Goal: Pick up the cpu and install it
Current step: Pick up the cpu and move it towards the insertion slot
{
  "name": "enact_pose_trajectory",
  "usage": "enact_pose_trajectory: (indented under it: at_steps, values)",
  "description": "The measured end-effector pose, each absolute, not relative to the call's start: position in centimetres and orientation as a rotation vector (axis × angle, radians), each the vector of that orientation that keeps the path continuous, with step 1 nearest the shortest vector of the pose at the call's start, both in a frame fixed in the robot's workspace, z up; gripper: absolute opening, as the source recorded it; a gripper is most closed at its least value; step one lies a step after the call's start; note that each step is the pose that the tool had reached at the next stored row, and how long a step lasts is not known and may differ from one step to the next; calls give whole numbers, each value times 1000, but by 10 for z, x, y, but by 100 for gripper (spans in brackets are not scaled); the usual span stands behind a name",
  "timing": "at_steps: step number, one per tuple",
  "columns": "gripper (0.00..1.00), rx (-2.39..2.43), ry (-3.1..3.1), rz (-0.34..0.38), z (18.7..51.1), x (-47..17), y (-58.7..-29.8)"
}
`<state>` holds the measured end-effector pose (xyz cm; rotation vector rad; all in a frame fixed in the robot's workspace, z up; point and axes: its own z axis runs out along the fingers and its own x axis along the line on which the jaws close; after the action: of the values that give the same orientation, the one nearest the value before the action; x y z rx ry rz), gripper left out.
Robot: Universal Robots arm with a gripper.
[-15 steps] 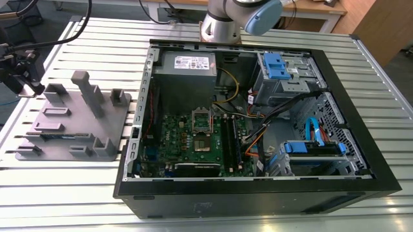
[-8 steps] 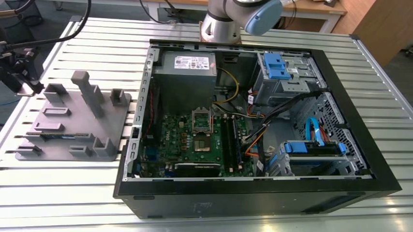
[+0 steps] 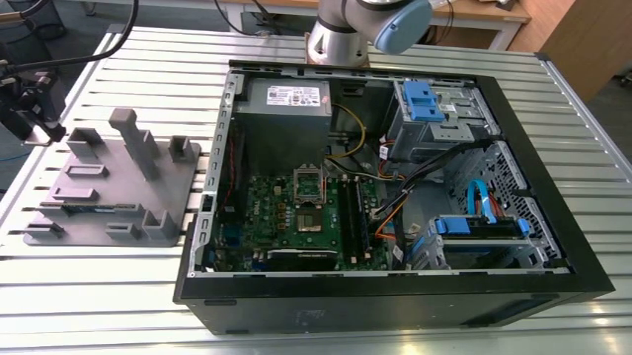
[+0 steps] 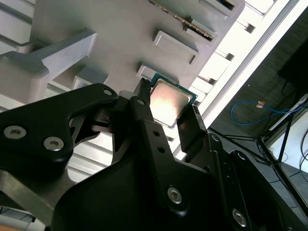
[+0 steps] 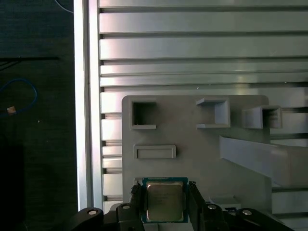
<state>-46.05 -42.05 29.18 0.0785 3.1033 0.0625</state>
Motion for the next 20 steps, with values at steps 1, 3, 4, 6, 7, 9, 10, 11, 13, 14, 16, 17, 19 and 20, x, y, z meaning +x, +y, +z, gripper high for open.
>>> enact_pose_trajectory:
  at_steps: [1,3,4,6,7,9,10,11,13,14,16,17,19,20]
  values:
    - [47,78,3103,62,292,-460,-420]
    - [47,78,3104,62,292,-460,-421]
    - [47,78,3104,62,293,-460,-420]
    - [47,79,3104,62,294,-460,-420]
    - [47,78,3104,62,294,-460,-421]
    - [47,78,3103,62,295,-460,-421]
    - [47,78,3103,62,295,-460,-420]
    - [47,78,3103,62,295,-460,-420]
    - [47,78,3104,62,295,-460,-420]
    - [47,78,3104,62,296,-460,-420]
    - [47,79,3104,62,296,-460,-420]
    - [47,78,3104,62,296,-460,-420]
    - [47,78,3104,62,297,-460,-420]
    - [47,78,3104,62,297,-460,-420]
